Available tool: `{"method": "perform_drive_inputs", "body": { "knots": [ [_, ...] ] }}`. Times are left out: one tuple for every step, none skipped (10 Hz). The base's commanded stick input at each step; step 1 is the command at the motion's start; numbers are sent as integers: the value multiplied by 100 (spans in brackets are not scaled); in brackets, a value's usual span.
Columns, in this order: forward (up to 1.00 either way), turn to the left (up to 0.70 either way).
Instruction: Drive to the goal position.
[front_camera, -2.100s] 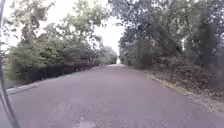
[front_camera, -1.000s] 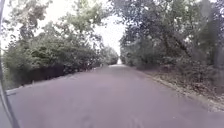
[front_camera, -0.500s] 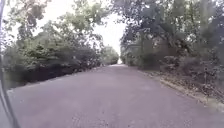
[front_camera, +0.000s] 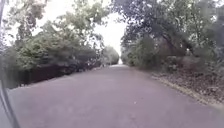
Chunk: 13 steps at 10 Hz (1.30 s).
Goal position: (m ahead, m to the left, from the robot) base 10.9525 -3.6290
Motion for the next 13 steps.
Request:
{"method": "perform_drive_inputs", "body": {
  "knots": [
    [70,0],
    [70,0],
    [70,0],
    [70,0],
    [70,0],
    [70,0],
    [70,0],
    [70,0],
    [70,0],
    [70,0],
    [70,0],
    [70,0],
    [70,0]
  ]
}}
